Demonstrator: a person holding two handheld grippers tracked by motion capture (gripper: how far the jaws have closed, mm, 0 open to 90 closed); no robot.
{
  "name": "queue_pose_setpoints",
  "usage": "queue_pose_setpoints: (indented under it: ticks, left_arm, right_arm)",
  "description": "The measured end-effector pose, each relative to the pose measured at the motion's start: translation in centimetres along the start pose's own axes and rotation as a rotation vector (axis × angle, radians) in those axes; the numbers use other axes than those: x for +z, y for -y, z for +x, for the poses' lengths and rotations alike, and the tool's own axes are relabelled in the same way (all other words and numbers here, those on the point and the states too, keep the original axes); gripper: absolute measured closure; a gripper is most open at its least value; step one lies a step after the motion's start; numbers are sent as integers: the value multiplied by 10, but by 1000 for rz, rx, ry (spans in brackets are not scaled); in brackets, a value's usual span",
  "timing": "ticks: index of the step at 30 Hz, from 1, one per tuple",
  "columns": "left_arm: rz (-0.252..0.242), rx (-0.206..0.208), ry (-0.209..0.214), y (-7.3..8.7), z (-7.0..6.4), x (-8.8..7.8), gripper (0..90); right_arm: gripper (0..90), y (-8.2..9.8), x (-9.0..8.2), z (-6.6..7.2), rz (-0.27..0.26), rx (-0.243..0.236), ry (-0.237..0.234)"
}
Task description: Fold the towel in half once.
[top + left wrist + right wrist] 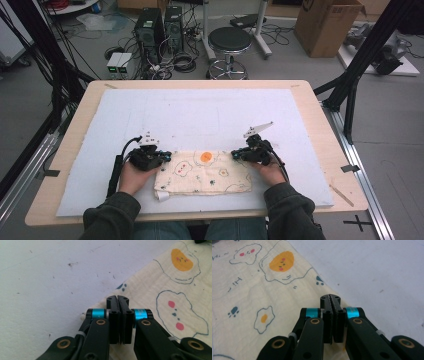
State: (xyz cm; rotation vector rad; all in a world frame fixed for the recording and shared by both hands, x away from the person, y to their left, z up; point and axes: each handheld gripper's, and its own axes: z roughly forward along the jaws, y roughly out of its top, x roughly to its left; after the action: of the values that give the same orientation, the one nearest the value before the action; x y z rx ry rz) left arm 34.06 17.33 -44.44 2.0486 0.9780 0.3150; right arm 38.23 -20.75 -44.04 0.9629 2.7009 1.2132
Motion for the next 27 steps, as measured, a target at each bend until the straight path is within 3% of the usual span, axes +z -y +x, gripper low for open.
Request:
queue_pose_setpoints:
  ticks: [8, 11, 15, 18, 22, 27]
  left_arm:
    - [-10, 2, 15, 4, 4, -2, 872]
    - [-17, 8, 20, 4, 3, -3, 860]
    - [-17, 21, 36, 4, 3, -6, 790]
    - [-33, 14, 65, 4, 2, -12, 739]
    - [-69, 25, 116, 3, -4, -20, 674]
    - [-114, 35, 138, 0, -7, -28, 613]
  right_arm:
    - [880, 15, -13, -7, -28, 33, 6]
    - [861, 14, -12, -5, -29, 8, 22]
    - [793, 13, -14, -1, -46, -7, 22]
    - [715, 12, -18, 0, -83, -5, -4]
    - [613, 11, -24, 5, -124, -22, -19]
    - [499, 8, -32, 10, -171, -35, -22]
